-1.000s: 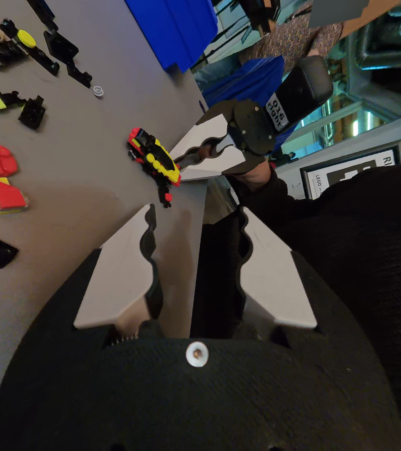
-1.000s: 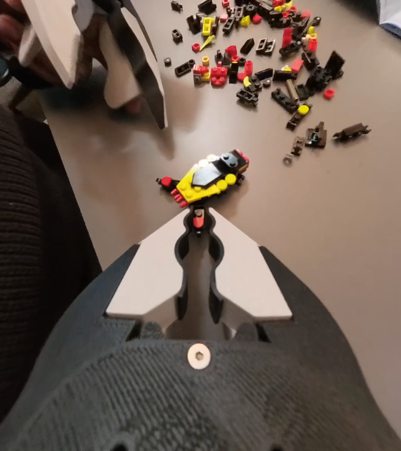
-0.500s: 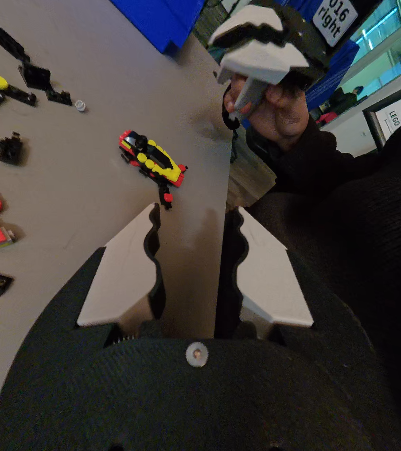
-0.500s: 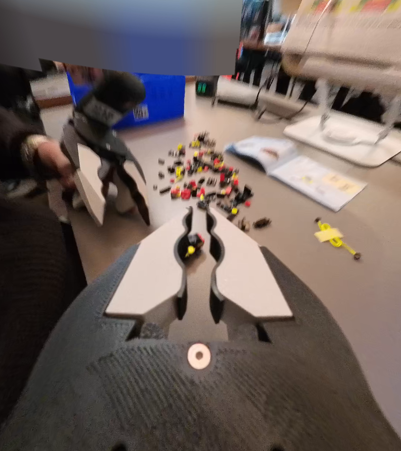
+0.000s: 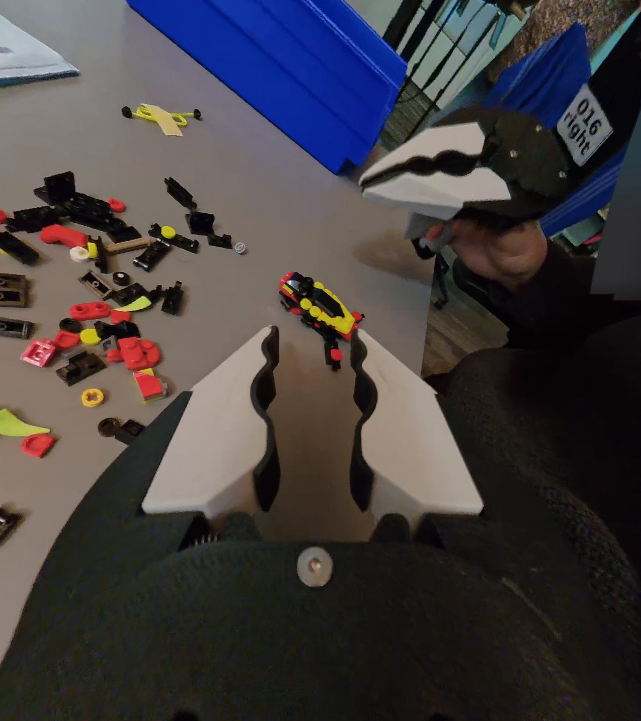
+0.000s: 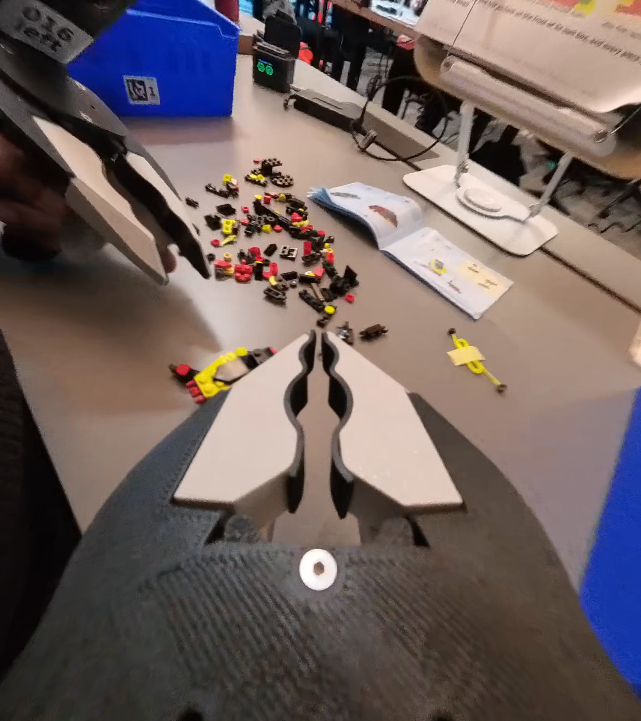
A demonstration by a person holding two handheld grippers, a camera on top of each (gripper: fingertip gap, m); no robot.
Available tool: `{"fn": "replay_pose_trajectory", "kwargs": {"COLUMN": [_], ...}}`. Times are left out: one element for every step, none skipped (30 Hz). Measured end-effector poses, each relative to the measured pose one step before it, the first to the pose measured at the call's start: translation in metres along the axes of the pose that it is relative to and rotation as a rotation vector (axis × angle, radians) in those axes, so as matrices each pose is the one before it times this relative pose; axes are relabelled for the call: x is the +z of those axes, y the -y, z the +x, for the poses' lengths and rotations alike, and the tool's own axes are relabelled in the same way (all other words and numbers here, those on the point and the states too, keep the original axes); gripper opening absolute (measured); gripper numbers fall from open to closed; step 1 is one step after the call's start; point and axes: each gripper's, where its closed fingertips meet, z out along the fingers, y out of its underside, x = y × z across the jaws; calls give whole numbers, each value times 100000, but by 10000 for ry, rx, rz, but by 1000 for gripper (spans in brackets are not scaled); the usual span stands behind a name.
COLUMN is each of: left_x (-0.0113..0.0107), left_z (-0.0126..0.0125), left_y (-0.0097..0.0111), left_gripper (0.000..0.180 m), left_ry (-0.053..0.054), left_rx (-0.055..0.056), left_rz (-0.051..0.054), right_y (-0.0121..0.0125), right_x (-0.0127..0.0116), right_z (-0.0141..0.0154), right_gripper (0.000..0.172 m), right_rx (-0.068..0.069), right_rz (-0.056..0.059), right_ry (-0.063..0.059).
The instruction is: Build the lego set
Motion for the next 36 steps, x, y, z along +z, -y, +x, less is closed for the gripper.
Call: {"fn": "replay_pose_trajectory", "kwargs": {"left_x": [-34,-66,-94,-104,-82,-90,-70,-57,-34,-11,5,8,11,2,-4,-4,1,7,58,177,372,703,1070,1398,1695,1940,2084,2193,2156,1956,1668,1323,961,641,394,266], "left_z": [-60,-78,-97,-144,-241,-351,-389,-333,-233,-143,-31,-32,-144,-329,-447,-492,-606,-881,-1315,-1165,-783,-504,-449,-359,-293,-236,-203,-180,110,142,68,-122,-21,-81,-52,48], "left_y": [164,220,237,194,85,15,0,31,70,113,124,98,47,59,70,167,276,422,716,1227,1734,1926,1782,1618,1406,1046,863,476,49,-47,-95,-147,-145,-91,-83,-76], "left_gripper": [34,33,33,32,30,30,29,29,29,29,30,30,30,30,31,33,35,38,44,49,55,62,66,70,76,78,79,80,80,80,79,76,73,67,61,59], "left_ry": [-2,10,26,48,94,151,169,130,73,18,-41,-44,28,158,242,282,372,556,836,749,545,418,425,382,332,261,222,210,47,57,130,272,214,206,116,-34], "left_rx": [-252,-237,-173,-91,-9,41,50,22,-38,-98,-102,-58,37,120,141,115,80,90,63,111,166,302,445,440,370,293,194,129,46,12,75,114,117,49,8,-49], "left_rz": [53,82,122,98,42,9,8,22,37,47,66,56,33,35,19,9,-8,-29,-39,59,178,150,4,-103,-150,-284,-259,-352,-509,-433,-332,-263,-163,-78,-32,-12], "right_y": [-157,-259,-181,15,86,-16,-100,-111,-93,-155,-270,-360,-317,-138,130,372,521,570,519,377,139,-140,-261,-142,129,374,554,687,799,760,540,156,-159,-316,-326,-305], "right_x": [244,153,94,45,28,32,68,116,171,244,311,350,356,310,206,76,-59,-176,-253,-309,-337,-375,-368,-371,-459,-623,-799,-881,-870,-757,-608,-451,-275,-155,-82,-40], "right_z": [109,304,121,-65,67,321,481,549,387,226,146,-37,-95,-37,-7,-20,-55,-45,-29,43,218,633,920,650,95,-229,-186,11,95,75,145,347,446,324,119,-12], "right_gripper": [0,0,0,0,0,0,4,13,17,24,36,42,45,49,50,50,50,48,46,44,43,44,44,42,42,42,43,43,42,41,40,39,39,39,39,39], "right_rx": [800,1045,1048,711,229,-136,-402,-535,-531,-402,-220,-78,52,166,244,320,379,387,343,225,4,-200,-185,-39,77,118,122,113,107,44,-68,-108,-18,128,253,321], "right_rz": [-18,-115,-119,-8,52,-21,-105,-99,-63,-80,-131,-190,-203,-116,38,181,264,292,278,220,108,-42,-141,-122,-1,164,309,413,446,402,295,125,-52,-124,-80,-25], "right_ry": [73,-2,171,273,108,-155,-321,-411,-342,-248,-171,-9,92,117,161,209,240,224,169,84,-68,-338,-524,-341,15,195,127,-15,-73,-31,-35,-132,-160,-66,50,129]}}
